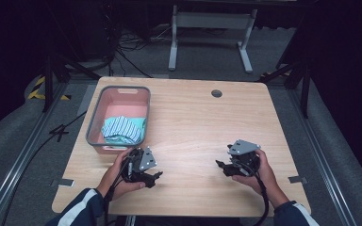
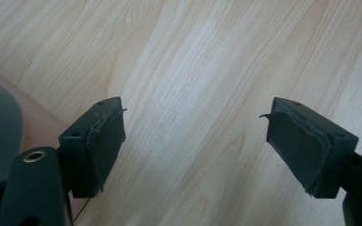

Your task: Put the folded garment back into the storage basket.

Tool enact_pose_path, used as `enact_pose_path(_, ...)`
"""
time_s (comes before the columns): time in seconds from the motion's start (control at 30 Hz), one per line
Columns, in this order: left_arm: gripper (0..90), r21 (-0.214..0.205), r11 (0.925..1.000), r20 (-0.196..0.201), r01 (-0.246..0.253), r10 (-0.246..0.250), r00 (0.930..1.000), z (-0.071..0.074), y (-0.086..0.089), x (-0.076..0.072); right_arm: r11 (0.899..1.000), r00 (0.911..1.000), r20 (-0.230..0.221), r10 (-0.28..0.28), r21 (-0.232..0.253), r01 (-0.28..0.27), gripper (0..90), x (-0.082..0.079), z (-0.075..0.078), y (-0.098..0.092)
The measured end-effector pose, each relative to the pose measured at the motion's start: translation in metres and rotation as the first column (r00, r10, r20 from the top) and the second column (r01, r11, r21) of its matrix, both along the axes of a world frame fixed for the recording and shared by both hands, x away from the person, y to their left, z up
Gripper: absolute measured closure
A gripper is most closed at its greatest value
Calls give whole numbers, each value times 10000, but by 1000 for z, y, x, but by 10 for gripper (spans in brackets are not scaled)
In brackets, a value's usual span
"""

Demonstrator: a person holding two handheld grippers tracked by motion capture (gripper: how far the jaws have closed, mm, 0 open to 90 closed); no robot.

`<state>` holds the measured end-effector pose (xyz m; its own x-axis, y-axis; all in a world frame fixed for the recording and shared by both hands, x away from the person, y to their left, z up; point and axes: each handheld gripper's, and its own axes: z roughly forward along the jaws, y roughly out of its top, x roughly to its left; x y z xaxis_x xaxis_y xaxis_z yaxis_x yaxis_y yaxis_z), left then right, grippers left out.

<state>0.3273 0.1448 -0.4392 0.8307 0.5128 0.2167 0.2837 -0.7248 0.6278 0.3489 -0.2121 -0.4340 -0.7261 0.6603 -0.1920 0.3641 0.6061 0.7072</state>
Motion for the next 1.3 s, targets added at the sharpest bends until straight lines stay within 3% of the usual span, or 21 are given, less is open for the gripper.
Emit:
enact_pose_path(0.1,207,-200,9998,-165,74,-77,9998,-6,3,1,9997,9998,-63,-214,79,214,302,-5,-9,-15)
enact_pose_path(0.2,208,-178,9998,-357,52,-59,9993,-13,4,1,9991,9990,144,-428,38,428,294,-11,-15,-27)
enact_pose_path(0.3,198,-162,9997,-483,173,-181,9987,-19,4,0,9977,9977,52,-680,39,679,282,-15,-24,-39)
enact_pose_path(0.43,190,-117,9997,-842,223,-232,9962,-26,3,0,9919,9925,-102,-1215,-381,1211,261,-17,-39,-53)
enact_pose_path(0.57,176,-279,9985,-1067,468,-495,9931,-31,3,-1,9844,9848,-504,-1663,493,1688,235,-15,-45,-71)
enact_pose_path(0.67,172,-728,9972,-1474,194,-300,9886,-34,5,0,9685,9765,-1022,-1895,1444,2030,198,-13,-52,-82)
enact_pose_path(0.73,166,-1233,9924,-1738,-40,-176,9846,-39,8,1,9642,9717,-1245,-2008,1500,2185,183,-11,-52,-84)
enact_pose_path(0.8,140,-1711,9852,-1678,10,-301,9854,-44,13,2,9644,9713,-1292,-1999,1489,2183,179,-10,-52,-84)
enact_pose_path(1.3,109,-1660,9861,-1695,112,-398,9847,-44,12,5,9636,9700,-1315,-2043,1472,2229,164,-10,-53,-84)
